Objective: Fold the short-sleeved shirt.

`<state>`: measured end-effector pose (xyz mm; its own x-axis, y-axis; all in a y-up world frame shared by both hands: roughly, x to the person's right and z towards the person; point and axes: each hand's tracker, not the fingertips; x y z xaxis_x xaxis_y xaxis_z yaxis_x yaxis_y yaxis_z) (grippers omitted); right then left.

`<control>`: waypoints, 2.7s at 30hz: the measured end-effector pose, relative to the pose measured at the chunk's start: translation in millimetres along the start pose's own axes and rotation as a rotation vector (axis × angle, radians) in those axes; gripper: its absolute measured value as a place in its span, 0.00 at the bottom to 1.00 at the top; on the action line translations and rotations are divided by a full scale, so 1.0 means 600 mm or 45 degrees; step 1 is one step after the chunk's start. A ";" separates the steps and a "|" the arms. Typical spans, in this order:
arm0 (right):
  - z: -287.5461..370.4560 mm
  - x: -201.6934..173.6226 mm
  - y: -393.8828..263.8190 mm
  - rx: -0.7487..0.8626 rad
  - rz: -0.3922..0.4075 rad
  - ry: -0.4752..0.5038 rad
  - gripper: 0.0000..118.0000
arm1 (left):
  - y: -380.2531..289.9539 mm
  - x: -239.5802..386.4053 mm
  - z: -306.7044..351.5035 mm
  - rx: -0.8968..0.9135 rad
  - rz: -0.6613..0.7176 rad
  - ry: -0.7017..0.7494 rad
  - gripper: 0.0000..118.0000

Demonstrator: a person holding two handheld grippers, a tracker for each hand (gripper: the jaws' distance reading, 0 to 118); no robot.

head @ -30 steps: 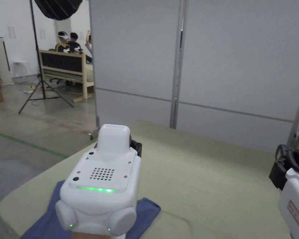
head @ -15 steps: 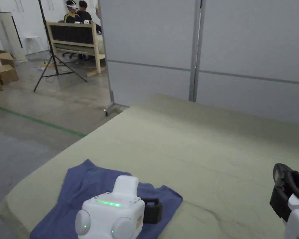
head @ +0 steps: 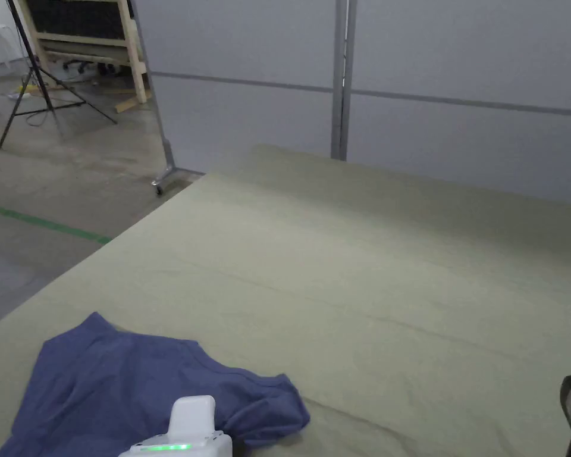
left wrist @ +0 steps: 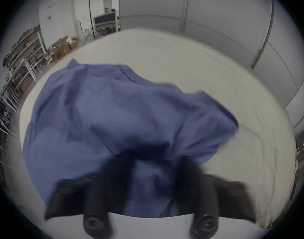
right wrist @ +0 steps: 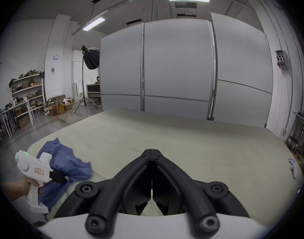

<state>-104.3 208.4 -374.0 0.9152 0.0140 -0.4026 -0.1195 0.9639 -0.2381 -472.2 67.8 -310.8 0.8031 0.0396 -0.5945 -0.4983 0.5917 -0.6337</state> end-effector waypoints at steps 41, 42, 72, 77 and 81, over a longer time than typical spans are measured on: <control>0.365 0.368 -0.009 0.167 -0.242 -0.462 0.02 | -0.204 0.619 0.320 0.302 -0.521 -0.979 1.00; 0.367 0.363 -0.003 0.184 -0.229 -0.447 0.02 | -0.179 0.582 0.350 0.430 -0.452 -0.972 1.00; 0.398 0.269 0.003 0.179 -0.180 -0.291 0.02 | -0.137 0.094 0.222 -0.386 0.156 -0.404 0.99; 0.362 0.291 -0.030 0.070 -0.208 -0.299 0.02 | -0.172 0.132 0.140 -0.500 0.028 -0.190 0.96; 0.318 0.309 -0.060 -0.093 -0.197 -0.315 0.03 | -0.177 0.151 0.134 -0.490 0.004 -0.102 0.62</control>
<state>142.8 226.9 -271.5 0.9896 -0.0588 -0.1312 0.0098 0.9380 -0.3465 -320.3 73.3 -257.6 0.8169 0.1123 -0.5657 -0.5744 0.2467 -0.7805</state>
